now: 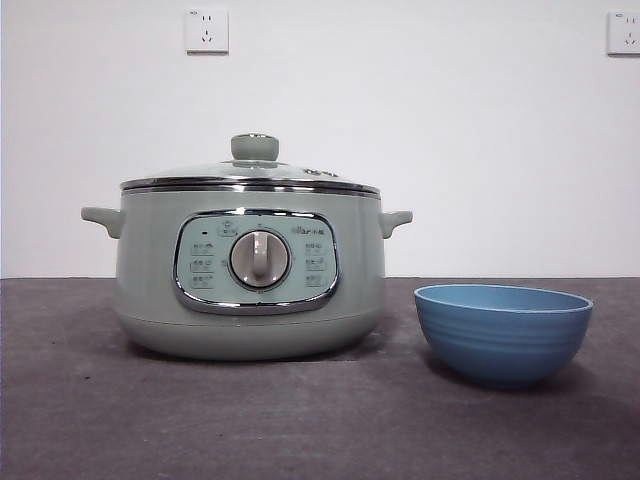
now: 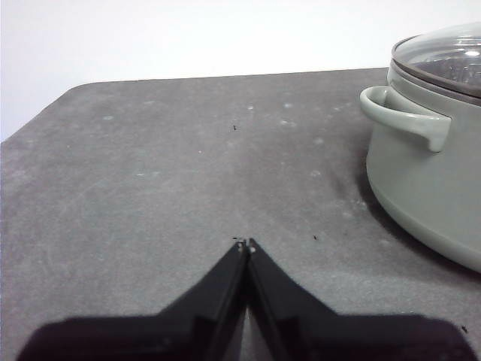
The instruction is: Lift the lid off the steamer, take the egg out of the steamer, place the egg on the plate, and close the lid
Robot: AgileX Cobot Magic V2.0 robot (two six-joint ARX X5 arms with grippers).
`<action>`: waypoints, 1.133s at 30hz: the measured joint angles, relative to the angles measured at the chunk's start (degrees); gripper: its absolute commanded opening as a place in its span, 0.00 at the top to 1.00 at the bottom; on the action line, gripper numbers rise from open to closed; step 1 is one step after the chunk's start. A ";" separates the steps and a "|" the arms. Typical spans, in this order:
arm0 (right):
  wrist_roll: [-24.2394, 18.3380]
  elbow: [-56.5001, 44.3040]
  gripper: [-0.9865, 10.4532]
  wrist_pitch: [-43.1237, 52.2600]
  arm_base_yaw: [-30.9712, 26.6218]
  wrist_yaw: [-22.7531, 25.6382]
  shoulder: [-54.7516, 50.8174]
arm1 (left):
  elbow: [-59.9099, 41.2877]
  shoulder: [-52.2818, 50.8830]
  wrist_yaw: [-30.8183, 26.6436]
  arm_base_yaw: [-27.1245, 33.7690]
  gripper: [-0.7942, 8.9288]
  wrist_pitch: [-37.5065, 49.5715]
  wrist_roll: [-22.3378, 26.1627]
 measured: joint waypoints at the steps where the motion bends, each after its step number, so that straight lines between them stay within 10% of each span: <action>1: 0.24 -0.76 0.91 0.02 0.00 0.02 -0.42 | 0.00 0.00 0.00 0.00 0.92 0.00 0.00; 34: 1.49 -2.16 0.91 -5.40 0.00 0.28 -2.14 | 0.00 0.00 0.00 0.00 0.92 0.00 0.00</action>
